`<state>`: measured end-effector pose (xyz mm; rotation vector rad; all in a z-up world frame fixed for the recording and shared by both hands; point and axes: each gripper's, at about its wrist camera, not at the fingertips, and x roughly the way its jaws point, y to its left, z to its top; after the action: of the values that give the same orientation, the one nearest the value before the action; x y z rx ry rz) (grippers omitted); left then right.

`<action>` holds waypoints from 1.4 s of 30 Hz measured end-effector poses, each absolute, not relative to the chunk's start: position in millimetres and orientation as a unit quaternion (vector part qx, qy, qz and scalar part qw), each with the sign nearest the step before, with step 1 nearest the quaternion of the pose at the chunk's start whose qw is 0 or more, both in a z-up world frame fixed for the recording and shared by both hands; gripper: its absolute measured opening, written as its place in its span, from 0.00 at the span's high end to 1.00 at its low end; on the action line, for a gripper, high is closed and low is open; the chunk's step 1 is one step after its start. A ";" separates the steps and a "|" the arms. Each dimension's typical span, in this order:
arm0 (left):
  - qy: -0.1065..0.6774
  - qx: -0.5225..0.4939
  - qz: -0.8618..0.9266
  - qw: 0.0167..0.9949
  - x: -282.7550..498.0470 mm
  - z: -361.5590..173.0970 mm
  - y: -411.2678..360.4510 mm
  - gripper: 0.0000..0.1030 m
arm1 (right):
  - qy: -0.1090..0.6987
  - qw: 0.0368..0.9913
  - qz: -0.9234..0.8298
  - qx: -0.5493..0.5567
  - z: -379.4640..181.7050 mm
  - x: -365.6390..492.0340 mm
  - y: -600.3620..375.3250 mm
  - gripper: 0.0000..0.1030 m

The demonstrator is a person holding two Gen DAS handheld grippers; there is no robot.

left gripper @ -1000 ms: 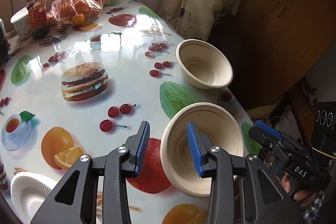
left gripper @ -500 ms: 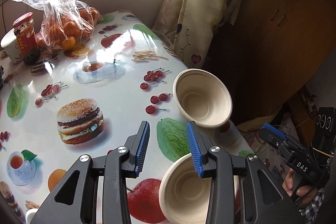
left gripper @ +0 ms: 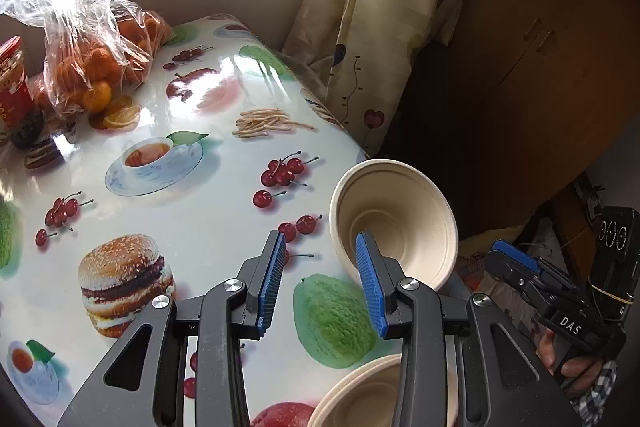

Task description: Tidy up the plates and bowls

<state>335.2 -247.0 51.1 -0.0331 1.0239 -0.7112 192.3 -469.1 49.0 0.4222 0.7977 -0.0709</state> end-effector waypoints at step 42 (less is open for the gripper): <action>0.522 -0.002 -0.340 0.783 364.8 8.9 -284.0 0.85 | 0.406 0.892 -0.029 0.195 21.5 228.9 -465.5 0.81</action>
<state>364.9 -284.0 8.9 -0.0040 1.1260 -0.7342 228.9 -465.5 21.5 0.4054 0.8414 -0.0602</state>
